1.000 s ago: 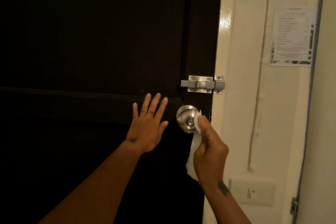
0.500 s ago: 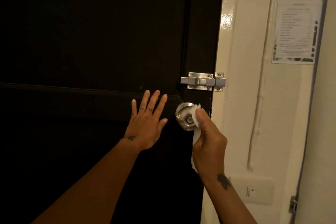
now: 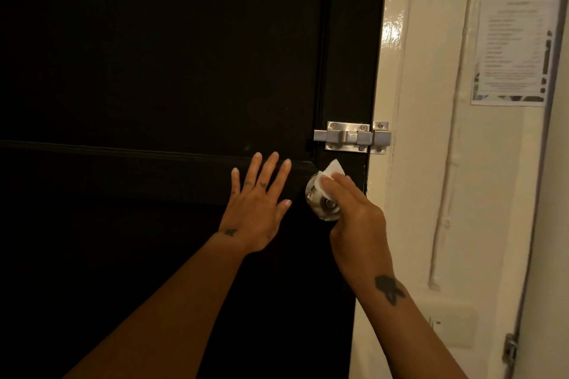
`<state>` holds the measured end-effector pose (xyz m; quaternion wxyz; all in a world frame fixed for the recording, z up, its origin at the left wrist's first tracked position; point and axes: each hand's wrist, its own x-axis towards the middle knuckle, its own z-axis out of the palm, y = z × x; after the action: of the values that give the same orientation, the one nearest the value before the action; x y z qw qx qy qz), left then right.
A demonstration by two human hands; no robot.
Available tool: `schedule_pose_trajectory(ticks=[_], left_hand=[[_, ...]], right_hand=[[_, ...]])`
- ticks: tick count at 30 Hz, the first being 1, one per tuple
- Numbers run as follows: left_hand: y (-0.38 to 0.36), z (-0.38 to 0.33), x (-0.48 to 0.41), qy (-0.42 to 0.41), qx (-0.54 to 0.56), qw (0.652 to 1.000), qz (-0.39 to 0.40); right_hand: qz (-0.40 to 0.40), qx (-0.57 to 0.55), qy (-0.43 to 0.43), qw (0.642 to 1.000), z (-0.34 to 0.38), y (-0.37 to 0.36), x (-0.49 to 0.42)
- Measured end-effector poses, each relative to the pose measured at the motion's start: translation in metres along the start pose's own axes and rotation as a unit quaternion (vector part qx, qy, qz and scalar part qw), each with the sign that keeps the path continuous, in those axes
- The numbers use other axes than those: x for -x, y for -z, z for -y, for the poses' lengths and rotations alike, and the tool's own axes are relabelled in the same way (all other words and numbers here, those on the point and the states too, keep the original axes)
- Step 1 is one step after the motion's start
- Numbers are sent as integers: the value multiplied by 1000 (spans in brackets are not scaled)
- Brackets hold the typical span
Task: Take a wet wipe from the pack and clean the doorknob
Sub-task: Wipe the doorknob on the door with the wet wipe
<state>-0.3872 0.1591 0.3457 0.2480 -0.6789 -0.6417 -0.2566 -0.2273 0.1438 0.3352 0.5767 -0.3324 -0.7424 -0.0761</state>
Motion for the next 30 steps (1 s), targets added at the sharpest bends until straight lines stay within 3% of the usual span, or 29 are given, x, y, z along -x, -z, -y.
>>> schedule_pose_trajectory(ticks=[4, 8, 14, 24, 30], left_hand=[[0, 1, 0, -3, -5, 1000, -2], [-1, 1, 1, -3, -5, 1000, -3], [0, 0, 1, 0, -9, 1000, 4], [-2, -1, 1, 4, -13, 1000, -3], [0, -2, 2, 5, -4, 1000, 6]], right_hand=[[-8, 38, 19, 999, 5, 2, 0], [14, 145, 90, 985, 9, -4, 5], [16, 199, 112, 974, 8, -8, 8], [55, 349, 137, 925, -3, -18, 10], [66, 405, 208, 888, -12, -14, 15]])
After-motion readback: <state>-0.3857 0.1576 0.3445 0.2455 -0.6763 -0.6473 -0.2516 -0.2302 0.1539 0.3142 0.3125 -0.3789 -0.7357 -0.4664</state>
